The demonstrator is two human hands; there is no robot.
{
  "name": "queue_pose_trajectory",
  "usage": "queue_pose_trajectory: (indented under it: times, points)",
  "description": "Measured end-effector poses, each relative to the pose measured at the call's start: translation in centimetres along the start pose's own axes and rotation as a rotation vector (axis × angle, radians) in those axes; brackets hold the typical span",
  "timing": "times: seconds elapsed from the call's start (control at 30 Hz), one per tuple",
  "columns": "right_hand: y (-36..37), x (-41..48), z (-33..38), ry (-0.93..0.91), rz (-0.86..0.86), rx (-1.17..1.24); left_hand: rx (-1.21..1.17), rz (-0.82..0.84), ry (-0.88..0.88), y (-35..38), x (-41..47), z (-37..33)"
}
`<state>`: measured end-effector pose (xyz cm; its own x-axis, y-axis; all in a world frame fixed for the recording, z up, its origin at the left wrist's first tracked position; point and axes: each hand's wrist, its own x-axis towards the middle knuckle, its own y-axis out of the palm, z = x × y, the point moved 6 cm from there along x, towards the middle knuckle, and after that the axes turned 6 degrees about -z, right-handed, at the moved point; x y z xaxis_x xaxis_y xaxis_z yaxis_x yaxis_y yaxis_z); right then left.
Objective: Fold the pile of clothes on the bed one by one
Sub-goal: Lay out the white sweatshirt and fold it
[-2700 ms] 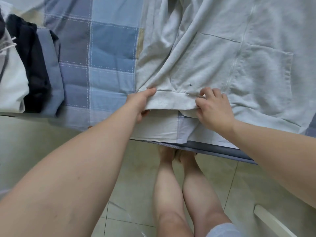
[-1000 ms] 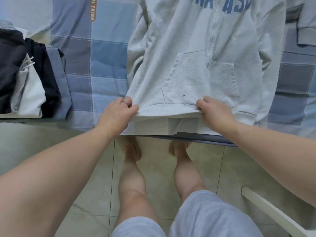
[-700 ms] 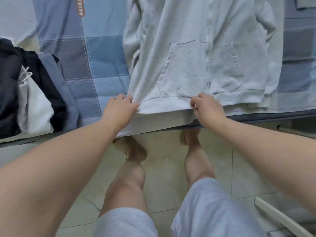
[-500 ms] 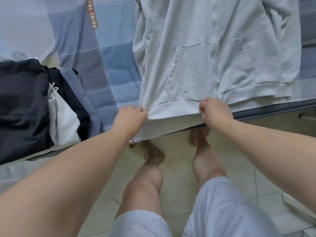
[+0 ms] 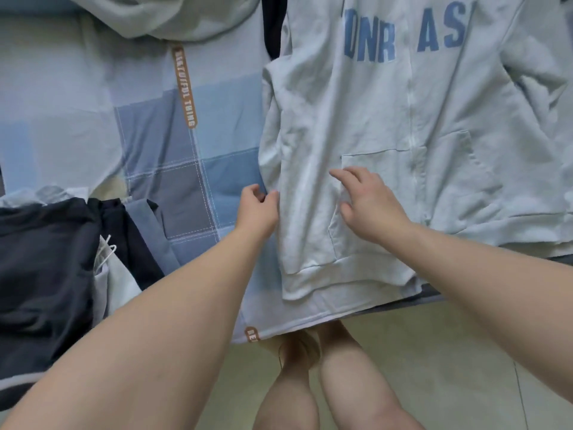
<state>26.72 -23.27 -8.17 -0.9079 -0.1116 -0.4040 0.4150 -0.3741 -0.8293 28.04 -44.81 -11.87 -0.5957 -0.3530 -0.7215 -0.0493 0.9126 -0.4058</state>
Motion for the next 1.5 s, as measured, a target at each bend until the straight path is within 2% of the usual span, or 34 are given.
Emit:
queue_pose_trajectory:
  times: [0.1,0.2,0.27,0.37,0.5,0.6,0.67,0.73,0.83,0.9,1.0,1.1,1.23,1.37,1.43,1.5]
  points:
    - [0.2,4.8,0.2,-0.018,0.128,-0.012,-0.163,0.066,-0.119,1.3,2.5,-2.0]
    - [0.8,6.9,-0.5,-0.022,0.309,-0.047,-0.172,0.164,-0.160,1.9,2.7,-2.6]
    - [1.0,7.0,-0.9,-0.009,0.404,-0.103,-0.087,0.061,-0.057,0.4,2.2,-3.6]
    - [0.7,6.3,-0.8,0.037,0.501,-0.170,0.201,-0.176,0.179,-4.1,1.8,-6.7]
    - [-0.4,6.2,0.7,0.105,0.525,-0.216,0.379,-0.450,0.409,-13.2,2.7,-12.9]
    - [-0.7,6.2,2.8,0.157,0.549,-0.229,0.597,-0.583,0.586,-20.5,4.2,-16.9]
    - [-0.6,6.5,4.6,0.179,0.502,-0.254,0.730,-0.641,0.677,-24.7,5.6,-18.2]
    - [-0.5,7.5,6.8,0.190,0.358,-0.246,0.917,-0.639,0.682,-27.9,7.8,-17.8]
    - [-0.3,9.4,11.0,0.209,0.121,-0.146,1.173,-0.454,0.434,-31.1,12.1,-14.0]
    - [-0.4,11.0,14.3,0.170,-0.056,-0.057,1.116,-0.383,0.341,-32.3,14.1,-11.5]
    - [-0.2,14.0,19.3,0.023,-0.214,-0.063,0.861,-0.440,0.317,-33.0,16.5,-10.5]
    - [1.6,17.7,22.7,0.002,-0.123,-0.100,0.588,-0.491,0.221,-34.2,19.6,-10.5]
    - [4.6,22.2,25.0,0.048,-0.007,-0.092,0.221,-0.443,0.101,-35.7,24.0,-9.9]
    - [7.9,25.2,26.0,0.143,0.107,-0.157,-0.057,-0.417,0.143,-36.6,27.2,-10.7]
    - [9.2,25.5,26.5,0.175,0.104,-0.200,-0.128,-0.375,0.147,-36.4,28.4,-11.1]
    - [10.2,25.3,27.2,0.162,0.089,-0.233,-0.077,-0.374,0.184,-36.5,29.5,-11.3]
